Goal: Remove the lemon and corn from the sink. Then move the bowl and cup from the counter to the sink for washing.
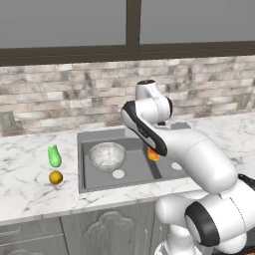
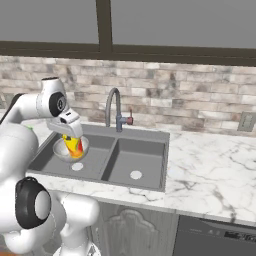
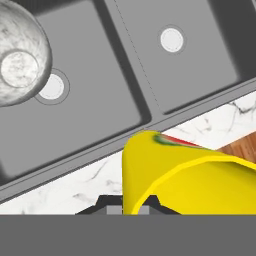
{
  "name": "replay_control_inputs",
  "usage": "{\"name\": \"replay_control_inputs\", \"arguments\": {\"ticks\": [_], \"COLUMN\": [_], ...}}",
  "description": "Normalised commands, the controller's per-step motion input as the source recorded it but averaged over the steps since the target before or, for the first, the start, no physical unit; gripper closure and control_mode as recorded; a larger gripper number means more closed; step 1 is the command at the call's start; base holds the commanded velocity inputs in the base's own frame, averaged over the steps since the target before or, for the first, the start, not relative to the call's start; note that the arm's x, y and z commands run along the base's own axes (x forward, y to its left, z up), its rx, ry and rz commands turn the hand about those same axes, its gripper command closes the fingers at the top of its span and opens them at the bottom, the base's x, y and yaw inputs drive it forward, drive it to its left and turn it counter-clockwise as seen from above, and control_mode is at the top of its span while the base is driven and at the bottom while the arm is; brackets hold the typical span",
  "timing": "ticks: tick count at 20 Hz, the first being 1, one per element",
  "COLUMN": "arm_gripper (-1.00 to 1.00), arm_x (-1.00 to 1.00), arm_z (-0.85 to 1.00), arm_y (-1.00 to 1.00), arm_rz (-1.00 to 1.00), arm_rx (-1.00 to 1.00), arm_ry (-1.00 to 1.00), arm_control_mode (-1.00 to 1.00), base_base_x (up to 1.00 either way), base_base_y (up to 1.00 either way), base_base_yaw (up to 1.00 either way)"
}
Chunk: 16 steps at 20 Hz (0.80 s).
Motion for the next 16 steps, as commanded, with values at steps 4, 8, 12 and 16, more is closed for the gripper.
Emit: {"name": "replay_control_inputs", "arguments": {"ticks": [4, 8, 12, 16], "arm_gripper": [1.0, 1.0, 1.0, 1.0], "arm_x": [0.11, 0.02, 0.03, 0.08], "arm_z": [-0.02, -0.06, -0.06, -0.08], "arm_y": [0.05, 0.05, 0.01, 0.0], "arm_rz": [0.0, 0.0, 0.0, 0.0], "arm_rx": [0.01, 0.0, 0.0, 0.0], "arm_ry": [0.0, 0.0, 0.0, 0.0], "arm_control_mode": [-1.0, -1.0, -1.0, -1.0], "base_base_x": [0.0, 0.0, 0.0, 0.0], "base_base_y": [0.0, 0.0, 0.0, 0.0], "base_base_yaw": [0.0, 0.0, 0.0, 0.0]}}
